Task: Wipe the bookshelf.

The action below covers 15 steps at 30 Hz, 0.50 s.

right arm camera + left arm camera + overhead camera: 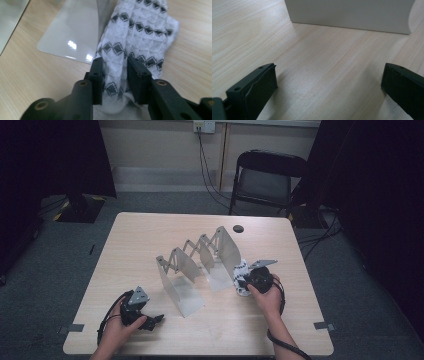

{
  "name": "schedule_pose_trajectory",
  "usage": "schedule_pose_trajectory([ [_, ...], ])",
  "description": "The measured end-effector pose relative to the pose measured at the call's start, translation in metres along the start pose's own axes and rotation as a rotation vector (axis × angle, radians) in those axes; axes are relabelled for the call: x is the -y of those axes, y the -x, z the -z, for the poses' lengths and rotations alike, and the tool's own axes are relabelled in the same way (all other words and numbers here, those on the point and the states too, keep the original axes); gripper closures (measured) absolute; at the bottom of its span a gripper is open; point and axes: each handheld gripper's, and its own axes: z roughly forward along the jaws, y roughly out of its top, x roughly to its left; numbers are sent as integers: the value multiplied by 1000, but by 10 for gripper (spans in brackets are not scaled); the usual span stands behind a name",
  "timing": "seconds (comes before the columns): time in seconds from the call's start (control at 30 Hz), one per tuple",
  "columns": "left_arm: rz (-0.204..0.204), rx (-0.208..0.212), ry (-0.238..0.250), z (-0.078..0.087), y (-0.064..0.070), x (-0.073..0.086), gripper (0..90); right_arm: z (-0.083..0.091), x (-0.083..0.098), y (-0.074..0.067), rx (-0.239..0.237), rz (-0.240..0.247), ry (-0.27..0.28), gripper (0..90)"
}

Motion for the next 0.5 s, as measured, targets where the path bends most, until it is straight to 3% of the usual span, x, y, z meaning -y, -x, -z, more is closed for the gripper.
schedule_pose_trajectory([
  [0.17, 0, -1, 0, 0, 0, 0, 0, 17, -1, -5, 70, -72, 13, 506],
  [0.23, -1, -1, 2, 0, 0, 0, 0, 20, 1, -9, 90, -78, 15, 470],
  [0.3, -3, 0, 2, 1, 1, 1, 0, 16, 7, -12, 101, -107, 10, 414],
  [0.4, 0, 0, 4, 1, 1, 1, 0, 10, 9, -12, 125, -91, -9, 404],
  [0.5, -1, 0, 4, 1, 1, 1, 0, 1, 8, -8, 126, -108, 0, 422],
])
